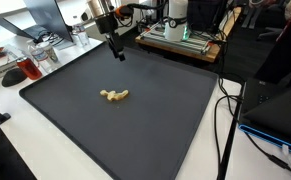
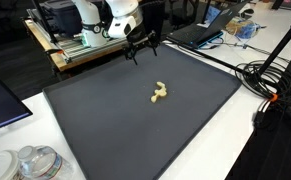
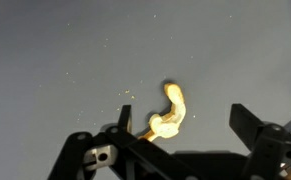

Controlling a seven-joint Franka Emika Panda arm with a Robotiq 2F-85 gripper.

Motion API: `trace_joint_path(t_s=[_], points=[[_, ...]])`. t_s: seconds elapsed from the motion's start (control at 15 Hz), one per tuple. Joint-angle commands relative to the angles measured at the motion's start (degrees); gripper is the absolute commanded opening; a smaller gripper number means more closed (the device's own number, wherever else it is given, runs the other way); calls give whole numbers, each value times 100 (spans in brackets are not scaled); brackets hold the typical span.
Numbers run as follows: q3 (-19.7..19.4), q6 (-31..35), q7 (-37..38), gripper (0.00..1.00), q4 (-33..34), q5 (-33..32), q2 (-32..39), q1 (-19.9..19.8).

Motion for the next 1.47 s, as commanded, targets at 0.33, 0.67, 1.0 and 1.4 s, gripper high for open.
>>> trace_joint_path(t_s=[0.33, 0.67, 1.0, 1.4], points=[[-422, -553, 78, 100, 1170, -154, 896, 254], [-488, -888, 88, 100, 1896, -298, 1409, 168], [-616, -1306, 103, 100, 2617, -492, 1870, 82], [-688, -1811, -27, 100, 3458, -875, 2326, -1]])
